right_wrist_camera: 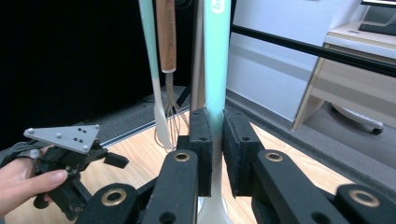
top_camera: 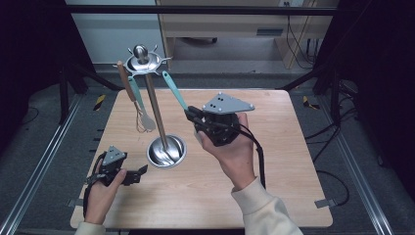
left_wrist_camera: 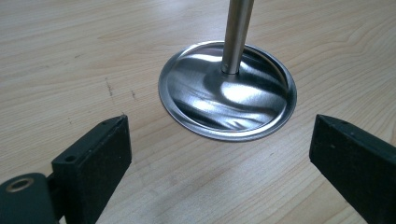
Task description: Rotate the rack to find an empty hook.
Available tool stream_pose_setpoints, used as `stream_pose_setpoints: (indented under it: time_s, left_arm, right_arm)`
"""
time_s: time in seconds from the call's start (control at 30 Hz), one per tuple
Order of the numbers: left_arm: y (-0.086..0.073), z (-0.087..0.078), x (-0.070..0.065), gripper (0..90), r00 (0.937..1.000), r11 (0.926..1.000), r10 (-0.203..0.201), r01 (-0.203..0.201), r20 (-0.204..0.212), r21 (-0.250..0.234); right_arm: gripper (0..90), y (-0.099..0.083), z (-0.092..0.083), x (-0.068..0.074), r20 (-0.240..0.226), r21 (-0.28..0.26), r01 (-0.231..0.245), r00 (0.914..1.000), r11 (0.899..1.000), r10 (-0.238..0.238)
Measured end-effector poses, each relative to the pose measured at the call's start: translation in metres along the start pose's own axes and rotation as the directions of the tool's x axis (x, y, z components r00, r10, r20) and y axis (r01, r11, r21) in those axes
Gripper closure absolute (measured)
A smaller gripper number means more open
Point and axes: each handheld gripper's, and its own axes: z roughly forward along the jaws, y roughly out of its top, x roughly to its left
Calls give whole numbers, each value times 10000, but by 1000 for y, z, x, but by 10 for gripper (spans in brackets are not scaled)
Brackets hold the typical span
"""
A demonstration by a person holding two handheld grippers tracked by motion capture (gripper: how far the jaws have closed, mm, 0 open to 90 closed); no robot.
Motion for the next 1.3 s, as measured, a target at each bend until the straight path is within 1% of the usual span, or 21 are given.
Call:
stream_pose_setpoints:
  time_s: [0.1,0.27,0.73,1.07,1.3]
  left_arm:
    - [0,0,0,54,10000,10000,-5,5,5,-9]
    - [0,0,0,54,10000,10000,-15,15,0,-28]
    - [0,0,-1,54,10000,10000,-19,19,5,-42]
    - [0,-1,0,54,10000,10000,-57,57,-10,-80]
    - [0,-1,1,54,10000,10000,-80,80,1,-42]
  right_arm:
    - [828,1,1,2,-94,-104,25,10000,9999,-25]
    - [828,3,3,4,-183,-116,48,9998,9999,-50]
    - [827,2,10,5,-155,80,45,9999,10000,-44]
    - [827,-2,19,7,-190,40,-76,9998,10000,77]
    - [826,-6,26,7,-164,-90,-144,9998,9999,143]
